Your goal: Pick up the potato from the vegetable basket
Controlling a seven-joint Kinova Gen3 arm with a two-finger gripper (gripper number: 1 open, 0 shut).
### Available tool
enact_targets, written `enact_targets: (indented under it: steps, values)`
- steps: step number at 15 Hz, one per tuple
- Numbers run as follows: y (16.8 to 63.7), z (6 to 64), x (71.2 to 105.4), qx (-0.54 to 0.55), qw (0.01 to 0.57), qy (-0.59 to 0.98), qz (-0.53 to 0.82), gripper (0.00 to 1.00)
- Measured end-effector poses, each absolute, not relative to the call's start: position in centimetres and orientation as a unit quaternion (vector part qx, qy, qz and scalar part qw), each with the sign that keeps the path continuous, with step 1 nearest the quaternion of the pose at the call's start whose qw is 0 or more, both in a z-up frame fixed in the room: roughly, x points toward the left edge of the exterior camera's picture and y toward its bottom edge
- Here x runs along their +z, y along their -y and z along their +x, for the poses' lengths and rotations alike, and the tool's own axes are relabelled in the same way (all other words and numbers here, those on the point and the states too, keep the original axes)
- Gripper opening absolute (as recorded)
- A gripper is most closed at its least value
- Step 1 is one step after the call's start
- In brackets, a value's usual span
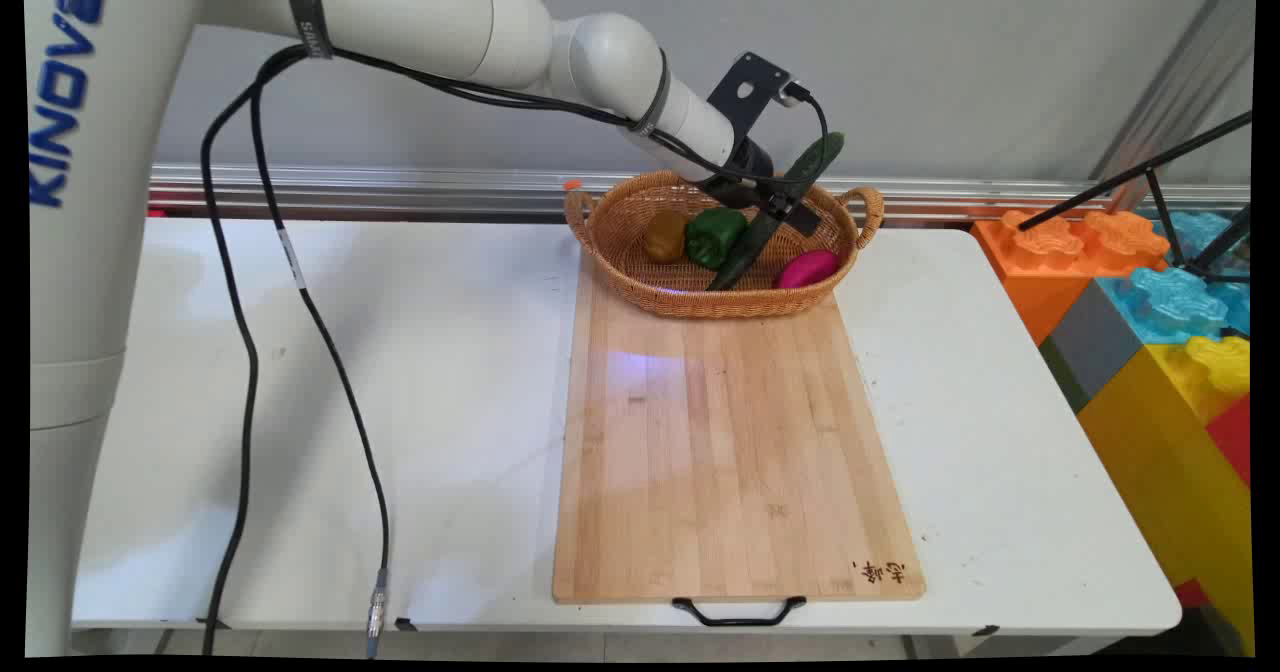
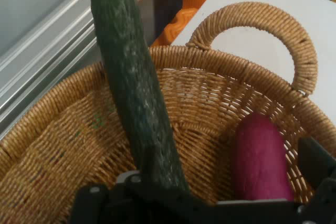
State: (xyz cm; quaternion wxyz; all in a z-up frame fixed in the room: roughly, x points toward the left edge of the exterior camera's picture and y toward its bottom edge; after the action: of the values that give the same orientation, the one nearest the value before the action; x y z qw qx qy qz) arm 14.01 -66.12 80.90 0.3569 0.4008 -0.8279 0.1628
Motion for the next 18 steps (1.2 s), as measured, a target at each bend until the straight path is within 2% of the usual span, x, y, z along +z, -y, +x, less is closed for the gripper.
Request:
enact_targets:
  steps: [5, 11, 18]
  values:
    - [66.1, 14.0, 82.1, 0.177, 0.349, 0.837, 0.381, 1.00]
    - [65.7, 17.9, 84.0, 0.194, 0.289, 0.863, 0.366, 1.00]
    - [64.8, 22.2, 83.3, 0.171, 0.240, 0.861, 0.414, 1.00]
